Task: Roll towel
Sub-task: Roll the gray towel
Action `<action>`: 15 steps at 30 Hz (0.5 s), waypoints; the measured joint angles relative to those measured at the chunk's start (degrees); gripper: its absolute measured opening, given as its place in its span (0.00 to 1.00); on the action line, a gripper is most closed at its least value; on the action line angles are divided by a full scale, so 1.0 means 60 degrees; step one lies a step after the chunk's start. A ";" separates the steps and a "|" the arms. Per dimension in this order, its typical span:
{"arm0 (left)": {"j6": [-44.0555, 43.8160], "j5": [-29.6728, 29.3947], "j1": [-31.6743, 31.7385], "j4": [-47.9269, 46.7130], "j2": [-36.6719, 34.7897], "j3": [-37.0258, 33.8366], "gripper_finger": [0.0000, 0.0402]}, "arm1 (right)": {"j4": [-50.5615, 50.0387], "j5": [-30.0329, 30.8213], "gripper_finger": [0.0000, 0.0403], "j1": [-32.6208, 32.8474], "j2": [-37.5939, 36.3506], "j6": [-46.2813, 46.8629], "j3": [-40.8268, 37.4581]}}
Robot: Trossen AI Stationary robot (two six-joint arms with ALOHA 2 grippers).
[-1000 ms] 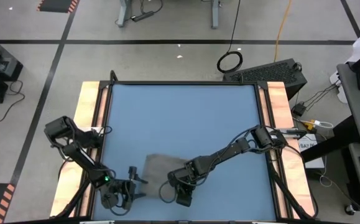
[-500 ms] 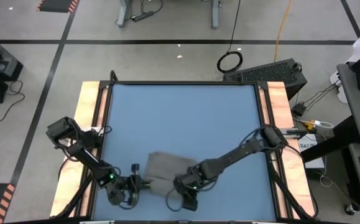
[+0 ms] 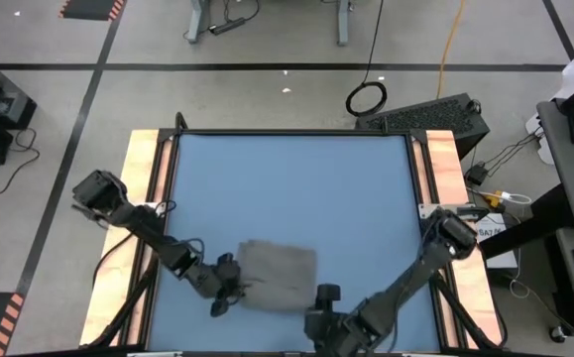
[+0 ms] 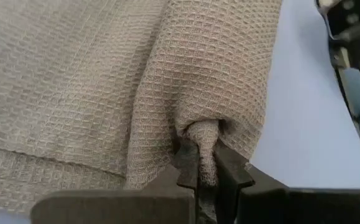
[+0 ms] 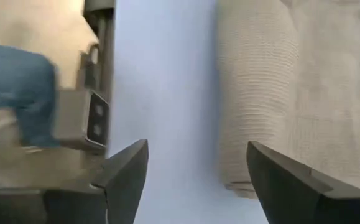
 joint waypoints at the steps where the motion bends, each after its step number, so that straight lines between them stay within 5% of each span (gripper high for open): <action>1: -0.0007 0.0224 0.0172 -0.0004 -0.0003 0.0000 0.05 | -0.0004 0.0509 0.65 0.0176 0.0134 -0.0060 0.0000; 9: -0.0207 0.1947 0.1095 -0.0077 -0.0018 0.0011 0.05 | 0.0181 0.3146 0.66 0.0497 0.1203 -0.1150 -0.0004; 15: -0.0741 0.2059 0.1478 -0.0131 -0.0018 0.0015 0.05 | -0.0004 0.3688 0.66 0.0157 0.1346 -0.1629 -0.0004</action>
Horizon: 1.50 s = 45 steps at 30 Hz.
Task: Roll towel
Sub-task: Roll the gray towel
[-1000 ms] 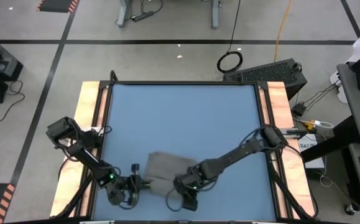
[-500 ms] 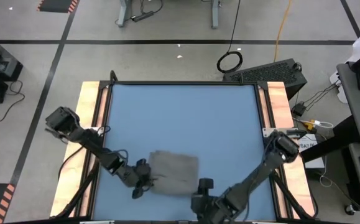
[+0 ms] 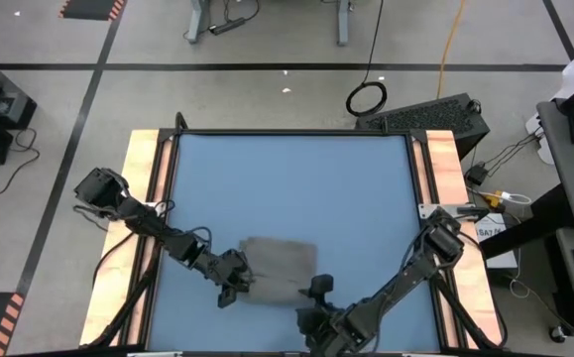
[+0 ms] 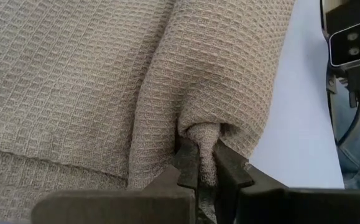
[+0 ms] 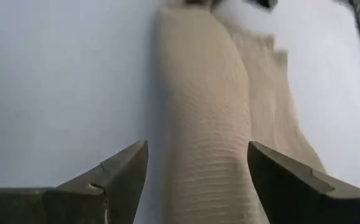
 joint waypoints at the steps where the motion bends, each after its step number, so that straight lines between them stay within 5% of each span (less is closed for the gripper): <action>1: -0.0006 -0.0004 0.0007 0.0003 0.0000 0.0000 0.05 | -0.0137 -0.0118 0.66 -0.0098 0.0000 0.0142 0.0000; 14: 0.0575 -0.0055 0.0018 0.0102 0.0011 -0.0015 0.09 | -0.0787 -0.4198 0.63 -0.1642 0.0259 0.0702 0.0018; 18: 0.1064 -0.0942 -0.0123 0.0173 0.0022 -0.0024 0.09 | -0.0712 -0.5468 0.52 -0.2055 0.0259 0.0739 0.0036; 24: 0.2313 -0.1035 -0.0277 -0.0245 -0.0707 -0.0044 0.13 | -0.0547 -0.6976 0.26 -0.2492 0.0182 0.0503 0.0027; 29: 0.2986 -0.1511 -0.0325 -0.1039 -0.2315 -0.0047 0.21 | -0.0138 -0.7377 0.08 -0.2575 0.0189 0.0566 0.0017; 34: 0.4369 -0.1015 -0.1529 -0.0630 -0.3315 -0.0036 0.33 | 0.0742 -0.7449 0.04 -0.2359 0.0233 0.1690 0.0001; 45: 0.4785 -0.3939 -0.3878 0.0167 -0.2197 -0.0022 0.63 | 0.1920 -0.7970 0.10 -0.2220 0.0262 0.2606 -0.0011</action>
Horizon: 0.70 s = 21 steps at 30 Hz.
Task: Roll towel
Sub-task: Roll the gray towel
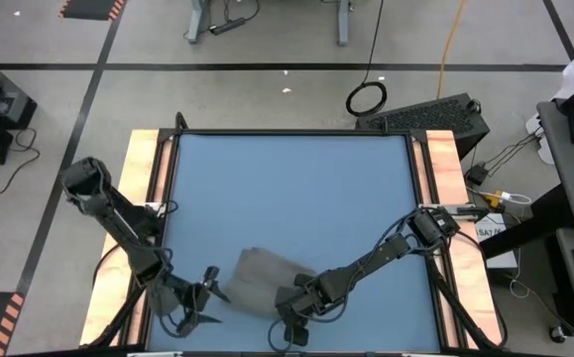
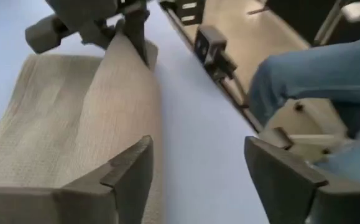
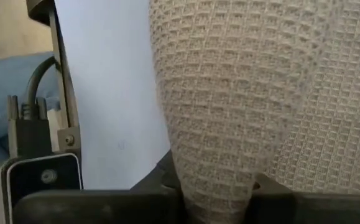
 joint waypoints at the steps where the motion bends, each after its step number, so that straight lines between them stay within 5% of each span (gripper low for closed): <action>1: -0.0001 -0.0261 -0.0117 0.0181 0.0241 0.0000 0.64 | -0.0001 -0.0023 0.10 0.0000 0.0000 -0.0136 0.0000; 8: 0.0505 -0.1995 -0.0498 0.0973 0.1847 0.0000 0.69 | -0.0059 -0.0242 0.09 0.0002 0.0000 -0.0714 0.0000; 21: 0.0367 -0.2159 0.0266 0.1170 0.3141 0.0004 0.68 | -0.0193 -0.0471 0.09 0.0002 -0.0022 -0.1125 0.0000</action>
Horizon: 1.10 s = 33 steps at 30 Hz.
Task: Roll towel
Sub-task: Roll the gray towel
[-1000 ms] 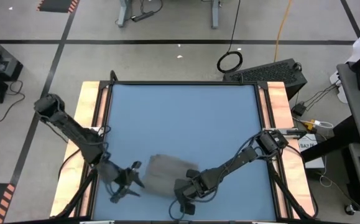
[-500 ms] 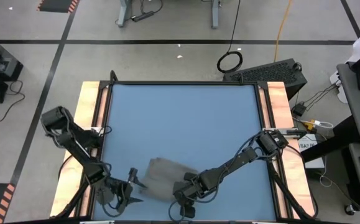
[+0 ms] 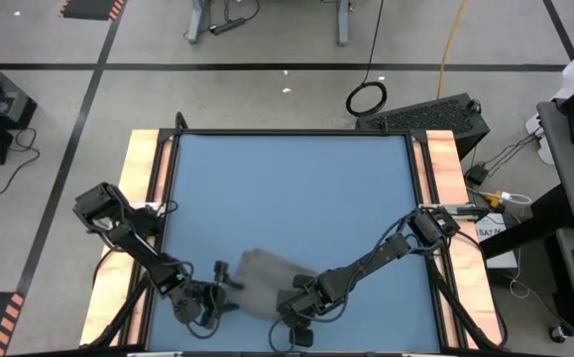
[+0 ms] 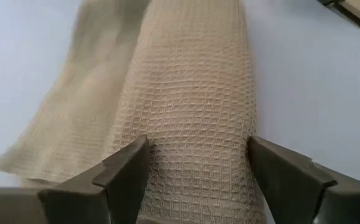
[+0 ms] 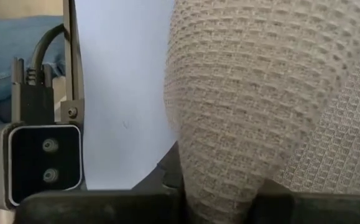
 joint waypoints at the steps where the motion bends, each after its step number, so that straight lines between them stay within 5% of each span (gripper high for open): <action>1: -0.0147 0.0205 0.0107 0.0028 0.0066 0.0003 0.68 | -0.0014 0.0000 0.09 -0.0001 0.0000 -0.0056 0.0000; 8: -0.0644 0.0963 0.0803 -0.0106 0.0270 0.0025 0.49 | -0.0099 -0.0147 0.12 -0.0007 -0.0004 -0.0259 0.0004; 16: -0.1254 0.2195 0.0964 -0.0287 -0.0238 0.0016 0.07 | -0.0691 -0.0186 0.26 0.0032 -0.0637 0.0220 0.0013; 23: -0.3331 0.3966 0.1434 -0.0386 -0.1285 -0.0004 0.10 | -0.1928 0.0865 0.46 0.0717 -0.1747 0.0670 0.0015; 33: -0.4331 0.5251 0.2863 -0.1486 -0.1781 -0.0004 0.11 | -0.1528 0.5706 0.56 0.2389 -0.1433 0.1568 0.0022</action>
